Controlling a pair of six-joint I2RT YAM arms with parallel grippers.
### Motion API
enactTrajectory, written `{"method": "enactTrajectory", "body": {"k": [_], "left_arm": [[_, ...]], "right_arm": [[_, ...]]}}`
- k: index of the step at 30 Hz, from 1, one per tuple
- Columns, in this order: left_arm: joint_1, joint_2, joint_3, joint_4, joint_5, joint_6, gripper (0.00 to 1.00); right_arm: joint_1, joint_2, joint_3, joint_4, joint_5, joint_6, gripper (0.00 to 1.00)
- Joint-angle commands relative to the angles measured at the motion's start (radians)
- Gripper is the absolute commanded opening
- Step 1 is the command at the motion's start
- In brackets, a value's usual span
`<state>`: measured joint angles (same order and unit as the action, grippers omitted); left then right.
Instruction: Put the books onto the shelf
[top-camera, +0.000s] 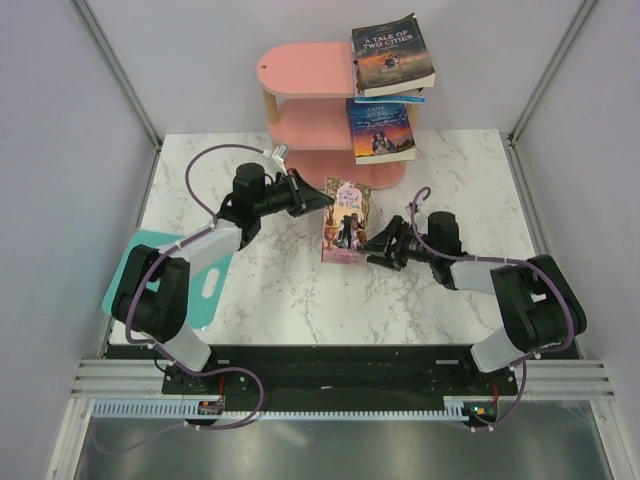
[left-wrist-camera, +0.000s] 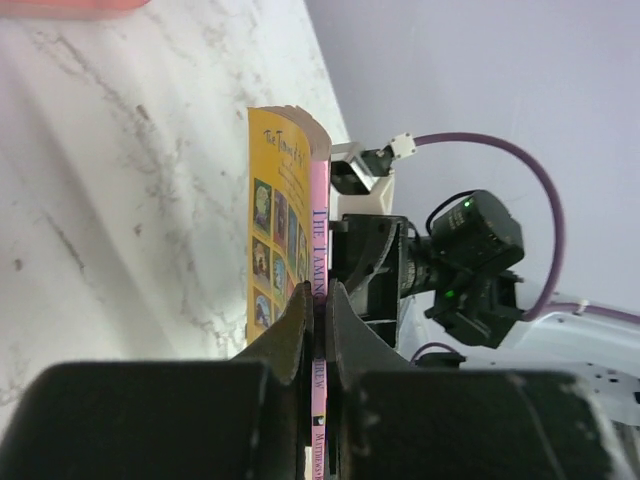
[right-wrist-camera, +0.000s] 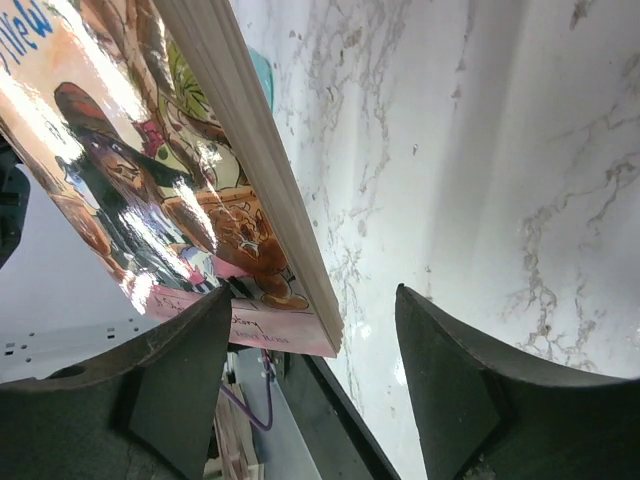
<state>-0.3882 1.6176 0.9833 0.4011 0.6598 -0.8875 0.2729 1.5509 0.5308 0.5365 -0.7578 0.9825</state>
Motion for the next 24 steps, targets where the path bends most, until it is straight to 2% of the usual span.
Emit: {"method": "enactTrajectory", "body": {"k": [1,13,17,21,22,24], "left_arm": [[0.003,-0.035,0.043,0.156,0.06,-0.126,0.02],[0.037,0.013,0.003,0.346,0.083,-0.246,0.02],[0.045,0.045,-0.001,0.361,0.069,-0.24,0.02],[0.046,0.082,0.002,0.373,0.073,-0.24,0.02],[0.046,0.09,-0.001,0.377,0.07,-0.241,0.02],[0.048,0.096,-0.012,0.377,0.069,-0.242,0.02]], "right_arm": [[0.005,-0.064,-0.026,0.158,0.02,0.062,0.74],[0.005,-0.097,-0.08,0.378,0.011,0.199,0.78],[0.003,-0.114,-0.107,0.419,0.006,0.226,0.78],[0.005,-0.141,-0.111,0.395,0.015,0.22,0.73],[0.005,-0.149,-0.109,0.389,0.023,0.217,0.67],[0.006,-0.155,-0.104,0.379,0.034,0.217,0.65]]}}
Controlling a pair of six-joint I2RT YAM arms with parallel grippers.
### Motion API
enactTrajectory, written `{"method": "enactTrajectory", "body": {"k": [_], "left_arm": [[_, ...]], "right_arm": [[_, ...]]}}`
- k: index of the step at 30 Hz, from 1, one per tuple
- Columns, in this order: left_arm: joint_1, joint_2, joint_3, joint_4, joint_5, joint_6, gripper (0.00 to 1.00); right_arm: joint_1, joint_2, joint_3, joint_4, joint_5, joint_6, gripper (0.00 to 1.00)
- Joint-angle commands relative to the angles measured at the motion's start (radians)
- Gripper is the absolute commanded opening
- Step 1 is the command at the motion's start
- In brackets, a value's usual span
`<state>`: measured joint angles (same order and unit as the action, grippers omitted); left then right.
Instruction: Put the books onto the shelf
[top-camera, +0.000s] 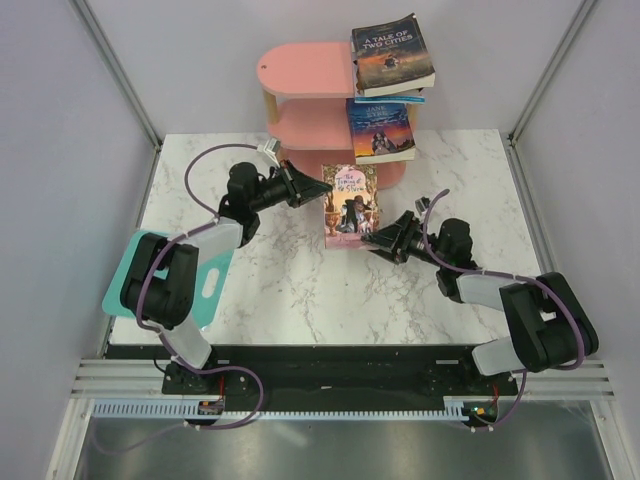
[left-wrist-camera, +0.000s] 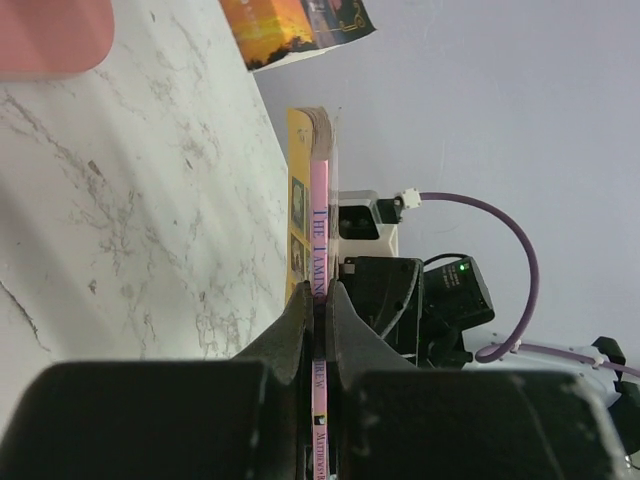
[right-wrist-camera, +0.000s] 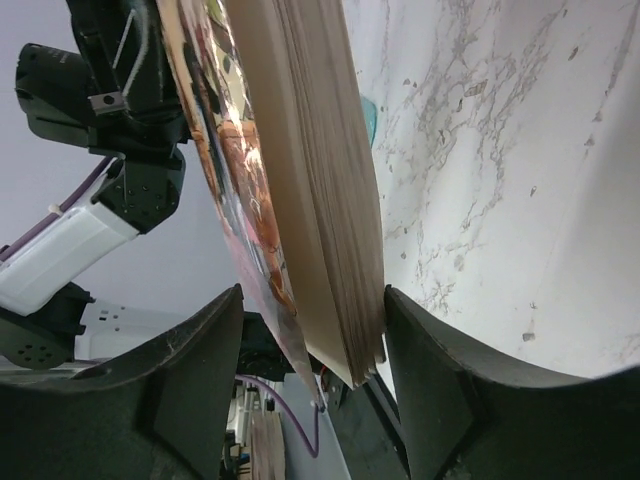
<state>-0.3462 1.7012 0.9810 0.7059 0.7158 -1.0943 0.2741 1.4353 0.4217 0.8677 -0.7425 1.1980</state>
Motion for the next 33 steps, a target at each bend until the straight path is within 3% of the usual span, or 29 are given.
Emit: {"method": "enactTrajectory", "body": {"k": [1,6,10,13,16,19,22,27,33], "left_arm": [[0.004,0.017,-0.015,0.075,0.016,-0.036,0.02],[0.004,0.023,-0.048,0.093,0.011,-0.036,0.02],[0.004,0.038,-0.05,0.092,0.011,-0.032,0.02],[0.004,0.044,-0.045,0.078,0.008,-0.019,0.02],[0.009,0.038,-0.038,0.032,0.008,0.011,0.13],[0.019,0.011,-0.038,-0.038,-0.006,0.057,0.35],[0.038,-0.029,-0.042,-0.121,-0.029,0.115,0.46],[0.076,-0.074,-0.074,-0.206,-0.044,0.192,0.51],[0.084,-0.101,-0.134,-0.226,-0.035,0.226,0.52]], "right_arm": [[0.004,-0.042,0.006,0.045,0.023,0.002,0.64],[0.004,-0.021,0.029,0.059,0.015,0.012,0.59],[0.005,0.004,0.026,0.143,-0.012,0.061,0.29],[0.005,0.005,0.04,0.149,-0.023,0.06,0.17],[0.004,-0.024,0.077,0.068,-0.031,0.005,0.13],[0.005,-0.068,0.142,-0.121,-0.043,-0.093,0.12],[0.004,-0.104,0.231,-0.295,-0.06,-0.203,0.11],[0.004,-0.116,0.342,-0.43,-0.089,-0.282,0.12],[0.004,-0.056,0.399,-0.394,-0.11,-0.275,0.13]]}}
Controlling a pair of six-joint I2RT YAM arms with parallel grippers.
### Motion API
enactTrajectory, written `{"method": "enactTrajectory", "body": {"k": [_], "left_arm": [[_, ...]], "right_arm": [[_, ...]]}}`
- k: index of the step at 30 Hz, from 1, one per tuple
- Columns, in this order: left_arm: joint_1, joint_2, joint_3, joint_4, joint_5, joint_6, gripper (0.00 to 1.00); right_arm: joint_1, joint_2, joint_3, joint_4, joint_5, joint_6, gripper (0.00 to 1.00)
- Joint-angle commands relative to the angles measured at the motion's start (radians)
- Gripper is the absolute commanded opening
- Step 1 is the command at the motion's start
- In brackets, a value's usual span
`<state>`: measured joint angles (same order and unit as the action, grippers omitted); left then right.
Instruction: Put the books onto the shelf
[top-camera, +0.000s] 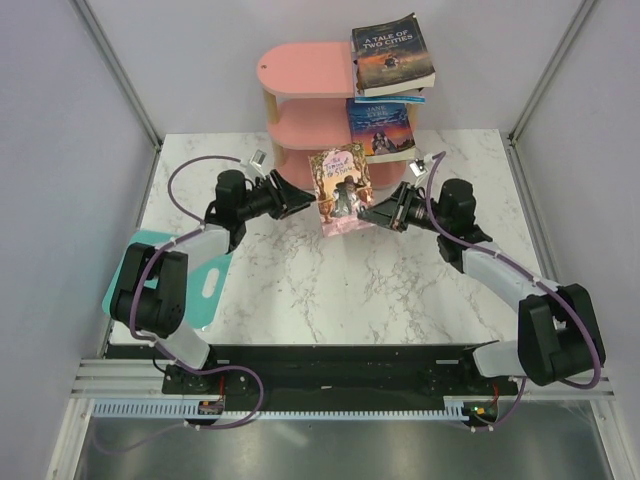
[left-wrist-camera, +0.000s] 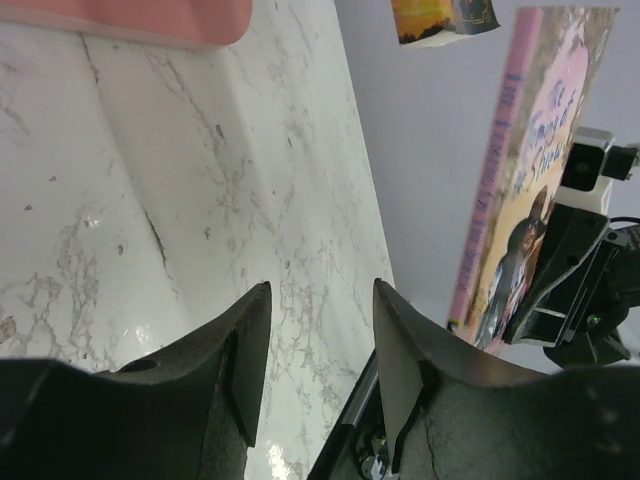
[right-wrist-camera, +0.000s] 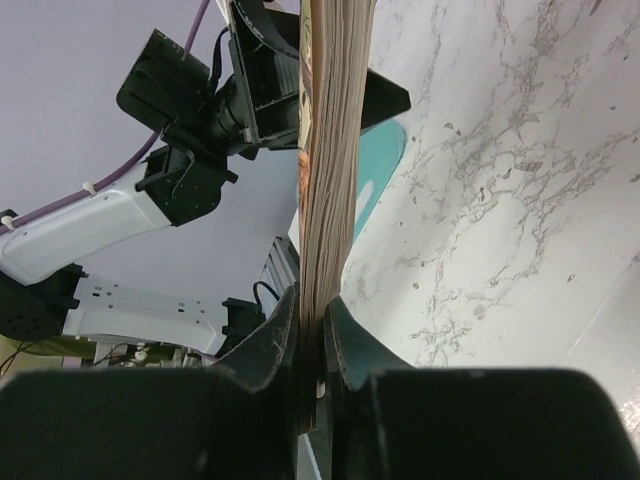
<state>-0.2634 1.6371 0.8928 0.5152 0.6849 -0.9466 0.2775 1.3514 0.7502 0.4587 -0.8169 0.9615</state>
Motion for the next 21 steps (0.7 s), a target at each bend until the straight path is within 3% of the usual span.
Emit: {"method": "enactTrajectory", "body": {"k": [1,11,21], "left_arm": [[0.001,-0.046,-0.057,-0.037,-0.005,0.083,0.52],[0.0,-0.112,-0.19,-0.044,-0.004,0.1,0.52],[0.0,-0.166,-0.241,-0.107,-0.007,0.146,0.52]], "right_arm": [[0.0,0.046,0.081,0.017,-0.037,-0.037,0.13],[-0.029,0.155,0.201,0.018,-0.033,-0.007,0.13],[-0.096,0.239,0.276,0.136,-0.07,0.132,0.14]]}}
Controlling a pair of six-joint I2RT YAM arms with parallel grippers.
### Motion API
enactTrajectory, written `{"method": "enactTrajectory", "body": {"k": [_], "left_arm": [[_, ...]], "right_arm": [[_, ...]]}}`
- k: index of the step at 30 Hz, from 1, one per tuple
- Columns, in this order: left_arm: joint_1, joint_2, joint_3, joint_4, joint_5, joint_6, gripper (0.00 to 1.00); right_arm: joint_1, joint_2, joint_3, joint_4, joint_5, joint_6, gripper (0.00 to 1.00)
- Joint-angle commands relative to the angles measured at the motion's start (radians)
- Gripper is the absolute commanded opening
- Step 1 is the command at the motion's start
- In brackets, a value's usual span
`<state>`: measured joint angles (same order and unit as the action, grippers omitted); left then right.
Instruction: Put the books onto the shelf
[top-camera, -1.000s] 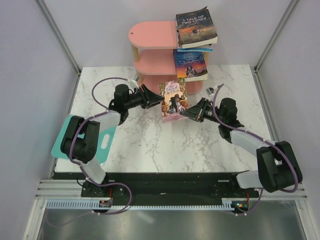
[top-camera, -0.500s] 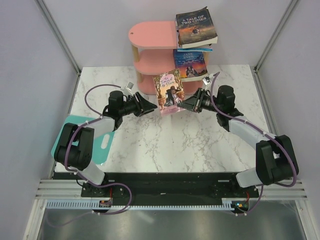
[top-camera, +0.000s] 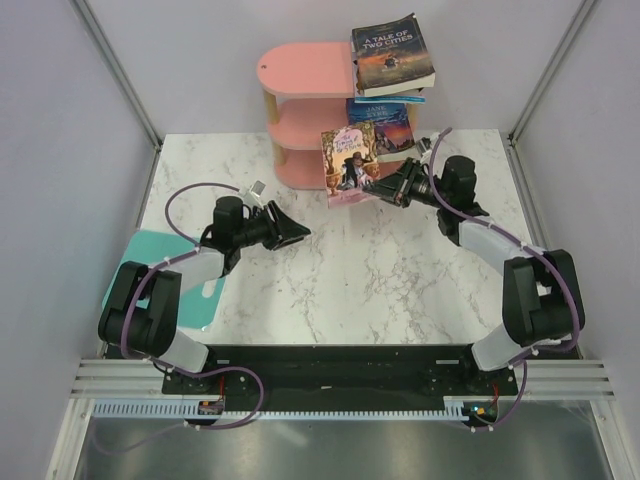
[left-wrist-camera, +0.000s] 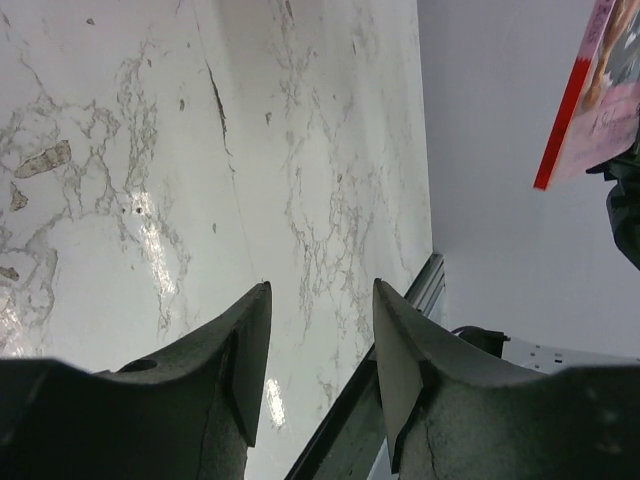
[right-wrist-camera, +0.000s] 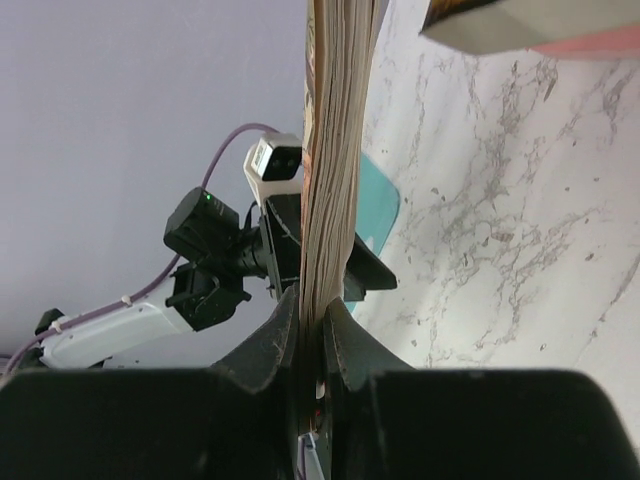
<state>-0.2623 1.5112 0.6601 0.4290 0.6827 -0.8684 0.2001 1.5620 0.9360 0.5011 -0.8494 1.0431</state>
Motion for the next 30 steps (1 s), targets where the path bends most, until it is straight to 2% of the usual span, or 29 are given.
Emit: {"method": "enactTrajectory", "body": {"k": [1,5,10,13,14,17,19,21,22,23,30], "left_arm": [[-0.002,-0.045,-0.008,-0.024,-0.005,0.071,0.52],[-0.005,-0.062,0.002,-0.052,-0.002,0.094,0.52],[-0.035,-0.117,0.062,-0.235,-0.078,0.222,0.52],[-0.055,-0.155,0.113,-0.352,-0.135,0.296,0.53],[-0.058,-0.175,0.133,-0.374,-0.146,0.308,0.64],[-0.058,-0.209,0.156,-0.423,-0.17,0.347,0.76],[-0.058,-0.223,0.162,-0.423,-0.167,0.364,0.77],[-0.058,-0.238,0.164,-0.423,-0.166,0.373,0.79],[-0.058,-0.24,0.167,-0.449,-0.164,0.374,0.79],[-0.058,-0.244,0.167,-0.449,-0.161,0.374,0.79],[-0.06,-0.256,0.17,-0.469,-0.166,0.382,0.81]], "right_arm": [[-0.024,0.038,0.101,0.093,-0.036,0.057,0.15],[-0.059,0.098,0.148,0.181,-0.043,0.184,0.16],[-0.082,0.161,0.211,0.191,-0.037,0.232,0.16],[-0.097,0.185,0.267,0.11,-0.025,0.201,0.16],[-0.105,0.191,0.285,0.096,-0.023,0.199,0.17],[-0.123,0.214,0.326,0.032,-0.011,0.166,0.17],[-0.133,0.224,0.378,-0.039,-0.001,0.077,0.17],[-0.134,0.233,0.434,-0.217,0.042,-0.035,0.18],[-0.134,0.236,0.493,-0.284,0.068,-0.142,0.18],[-0.139,0.253,0.516,-0.374,0.09,-0.17,0.19],[-0.176,0.358,0.629,-0.418,0.072,-0.155,0.22]]}}
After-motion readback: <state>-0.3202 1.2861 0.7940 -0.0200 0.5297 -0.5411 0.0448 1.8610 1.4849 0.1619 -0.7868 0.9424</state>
